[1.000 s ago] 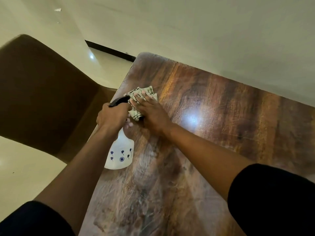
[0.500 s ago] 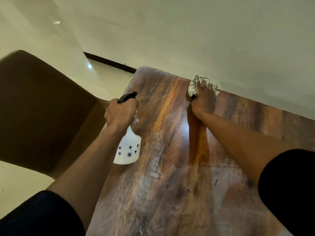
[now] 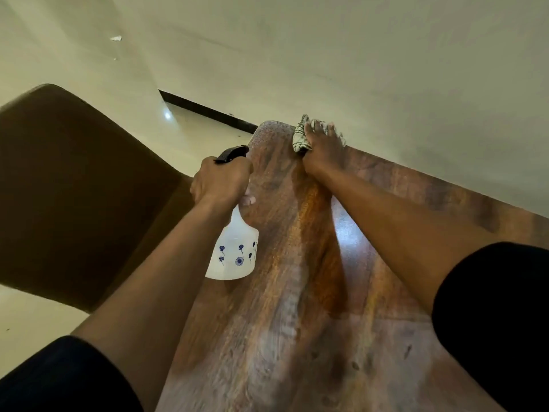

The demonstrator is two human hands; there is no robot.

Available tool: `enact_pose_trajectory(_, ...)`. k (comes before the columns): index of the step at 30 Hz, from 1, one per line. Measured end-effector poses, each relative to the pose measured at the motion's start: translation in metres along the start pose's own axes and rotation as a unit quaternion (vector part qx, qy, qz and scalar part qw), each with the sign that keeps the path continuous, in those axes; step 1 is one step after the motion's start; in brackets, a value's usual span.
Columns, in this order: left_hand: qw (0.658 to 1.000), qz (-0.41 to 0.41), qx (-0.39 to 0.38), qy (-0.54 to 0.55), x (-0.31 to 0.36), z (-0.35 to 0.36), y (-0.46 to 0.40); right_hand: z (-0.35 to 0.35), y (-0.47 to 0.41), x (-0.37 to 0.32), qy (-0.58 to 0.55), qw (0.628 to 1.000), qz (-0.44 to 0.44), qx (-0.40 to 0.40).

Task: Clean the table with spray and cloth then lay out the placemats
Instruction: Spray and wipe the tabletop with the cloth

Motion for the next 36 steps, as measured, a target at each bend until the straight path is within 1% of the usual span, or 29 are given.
enact_pose_trajectory(2, 1.000, 0.001, -0.005, 0.019, 0.000, -0.004, -0.007, 0.001, -0.001, -0.022, -0.003, 1.000, -0.011, 0.011)
enact_pose_trajectory(4, 1.000, 0.004, 0.008, 0.021, -0.004, -0.012, -0.018, 0.010, -0.003, -0.043, -0.010, 0.999, -0.029, 0.019)
enact_pose_trajectory(7, 1.000, 0.007, -0.004, 0.017, -0.008, -0.021, -0.018, 0.022, -0.010, -0.057, -0.020, 0.999, -0.040, 0.019)
enact_pose_trajectory(10, 1.000, 0.007, -0.018, 0.013, -0.010, -0.031, -0.013, 0.032, -0.010, -0.066, -0.003, 0.998, -0.066, 0.014)
enact_pose_trajectory(12, 1.000, 0.000, -0.002, 0.013, -0.018, -0.039, -0.015, 0.040, 0.000, -0.080, -0.004, 0.993, -0.117, -0.009)
enact_pose_trajectory(14, 1.000, 0.001, 0.012, 0.011, -0.021, -0.045, -0.012, 0.049, 0.021, -0.097, -0.009, 0.981, -0.191, -0.037)
enact_pose_trajectory(16, 1.000, 0.014, 0.015, 0.021, -0.021, -0.046, -0.008, 0.061, 0.051, -0.110, -0.011, 0.962, -0.264, -0.073)
enact_pose_trajectory(18, 0.999, 0.020, 0.014, 0.036, -0.022, -0.046, -0.006, 0.069, 0.078, -0.118, -0.016, 0.941, -0.327, -0.087)
enact_pose_trajectory(21, 0.999, 0.022, 0.011, 0.034, -0.022, -0.043, -0.007, 0.069, 0.084, -0.117, -0.022, 0.927, -0.363, -0.095)
enact_pose_trajectory(24, 0.999, 0.022, 0.014, 0.021, -0.022, -0.040, -0.009, 0.062, 0.061, -0.112, -0.001, 0.933, -0.341, -0.112)
enact_pose_trajectory(30, 1.000, -0.003, 0.007, 0.024, -0.034, -0.037, -0.010, 0.037, -0.017, -0.095, 0.018, 0.975, -0.206, -0.084)
enact_pose_trajectory(32, 1.000, 0.001, 0.011, 0.025, -0.033, -0.036, -0.008, 0.031, -0.027, -0.093, 0.025, 0.982, -0.172, -0.070)
enact_pose_trajectory(36, 1.000, 0.019, 0.006, 0.016, -0.027, -0.029, -0.003, 0.031, -0.023, -0.091, 0.018, 0.989, -0.137, -0.046)
Point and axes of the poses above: each hand's wrist, its own y-axis away from the middle knuckle, its own z-axis out of the palm, x = y × z, the point moved 9 cm from there along -y, towards the middle knuckle, and after that the axes turned 7 degrees about z, right-handed, at the moved point
